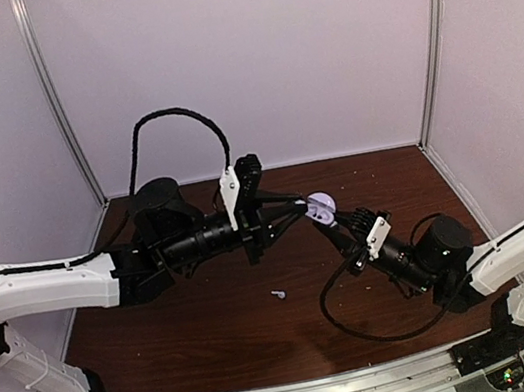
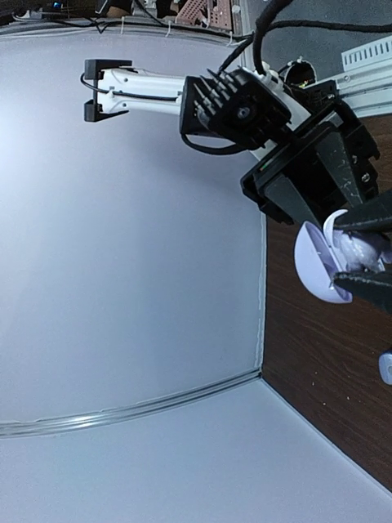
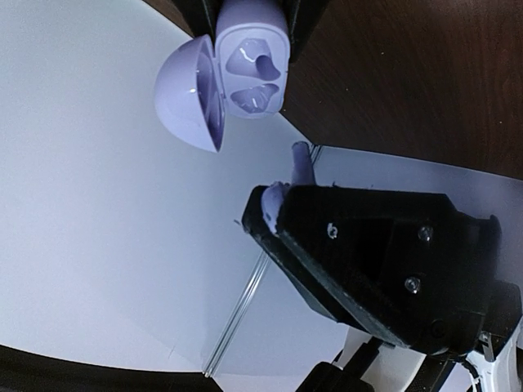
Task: Insert the wireless bluetooth earbuds into the charging case
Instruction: Insert the left earbud into the left side groove of the charging case.
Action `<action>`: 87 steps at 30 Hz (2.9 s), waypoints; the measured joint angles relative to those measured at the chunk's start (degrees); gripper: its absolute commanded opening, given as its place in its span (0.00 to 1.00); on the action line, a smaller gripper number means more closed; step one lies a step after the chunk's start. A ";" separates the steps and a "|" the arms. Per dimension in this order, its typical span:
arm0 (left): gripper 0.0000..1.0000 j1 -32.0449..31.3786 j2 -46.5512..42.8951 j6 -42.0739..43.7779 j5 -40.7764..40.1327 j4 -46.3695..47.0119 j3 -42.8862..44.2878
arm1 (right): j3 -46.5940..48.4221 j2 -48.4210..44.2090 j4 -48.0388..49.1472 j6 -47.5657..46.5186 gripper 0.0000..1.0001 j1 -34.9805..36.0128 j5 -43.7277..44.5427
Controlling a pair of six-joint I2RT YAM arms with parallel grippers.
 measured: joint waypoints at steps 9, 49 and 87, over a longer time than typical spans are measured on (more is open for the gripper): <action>0.13 -0.61 2.64 -0.48 -0.35 -0.02 2.16 | 0.33 0.46 1.27 -0.42 0.00 1.51 3.19; 0.13 -0.94 4.94 -0.59 -1.79 -1.31 4.72 | 0.52 1.16 2.62 -0.09 0.00 2.69 6.86; 0.37 -1.25 6.95 -0.79 -6.01 -0.39 5.38 | 0.52 1.60 4.83 1.75 0.00 2.78 8.63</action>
